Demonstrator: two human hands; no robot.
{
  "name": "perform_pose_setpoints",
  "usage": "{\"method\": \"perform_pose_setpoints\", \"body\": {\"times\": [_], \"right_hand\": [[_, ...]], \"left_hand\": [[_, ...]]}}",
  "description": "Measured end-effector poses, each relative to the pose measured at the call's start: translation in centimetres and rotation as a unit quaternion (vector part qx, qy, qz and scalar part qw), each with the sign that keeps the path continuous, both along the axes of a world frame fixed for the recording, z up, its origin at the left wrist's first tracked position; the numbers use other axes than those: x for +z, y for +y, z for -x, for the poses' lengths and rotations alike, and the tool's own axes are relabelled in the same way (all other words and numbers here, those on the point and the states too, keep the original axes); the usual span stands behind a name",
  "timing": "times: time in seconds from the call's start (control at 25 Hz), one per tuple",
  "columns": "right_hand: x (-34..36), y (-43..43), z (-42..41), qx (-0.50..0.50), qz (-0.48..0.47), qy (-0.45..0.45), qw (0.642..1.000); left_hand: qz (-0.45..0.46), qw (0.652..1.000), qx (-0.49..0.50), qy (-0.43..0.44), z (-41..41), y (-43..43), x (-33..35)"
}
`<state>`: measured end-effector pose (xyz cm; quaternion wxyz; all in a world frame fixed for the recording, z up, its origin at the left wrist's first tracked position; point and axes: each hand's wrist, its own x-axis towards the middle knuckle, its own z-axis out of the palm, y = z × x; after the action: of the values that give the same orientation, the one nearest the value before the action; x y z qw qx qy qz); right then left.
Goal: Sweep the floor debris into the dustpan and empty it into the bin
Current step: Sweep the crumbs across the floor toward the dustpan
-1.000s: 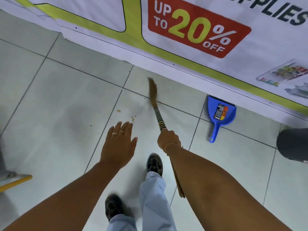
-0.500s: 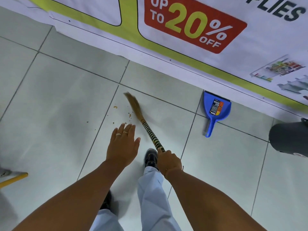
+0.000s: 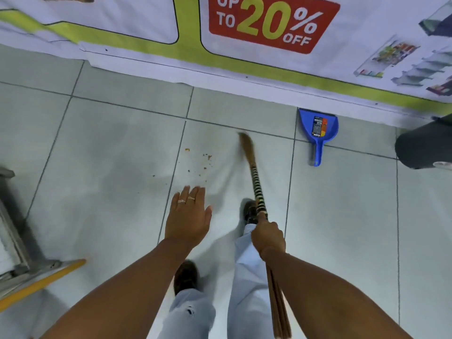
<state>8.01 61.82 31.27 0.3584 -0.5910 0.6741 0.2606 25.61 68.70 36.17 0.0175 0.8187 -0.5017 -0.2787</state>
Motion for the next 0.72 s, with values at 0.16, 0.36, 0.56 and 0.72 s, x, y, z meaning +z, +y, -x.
{"method": "perform_pose_setpoints", "body": {"times": [0.16,0.36,0.56,0.72], "right_hand": [[-1.0,4.2,-1.6,-0.05,-0.064,0.013,0.997],[-3.0,9.0,-6.7,0.031,-0.064,-0.021,0.997],[-4.2,10.0,-9.1,0.044,-0.024,-0.063,0.997],[-2.7,13.2,-7.7,0.055,0.017,-0.09,0.994]], "left_hand": [[-0.004,0.998,-0.039,-0.039,-1.7,5.2,-1.0],[0.009,1.0,-0.013,-0.023,-1.2,8.5,-3.8],[0.022,0.999,0.006,-0.035,-1.7,11.2,-5.0],[0.032,0.998,0.033,-0.053,-2.7,12.7,-4.1]]}}
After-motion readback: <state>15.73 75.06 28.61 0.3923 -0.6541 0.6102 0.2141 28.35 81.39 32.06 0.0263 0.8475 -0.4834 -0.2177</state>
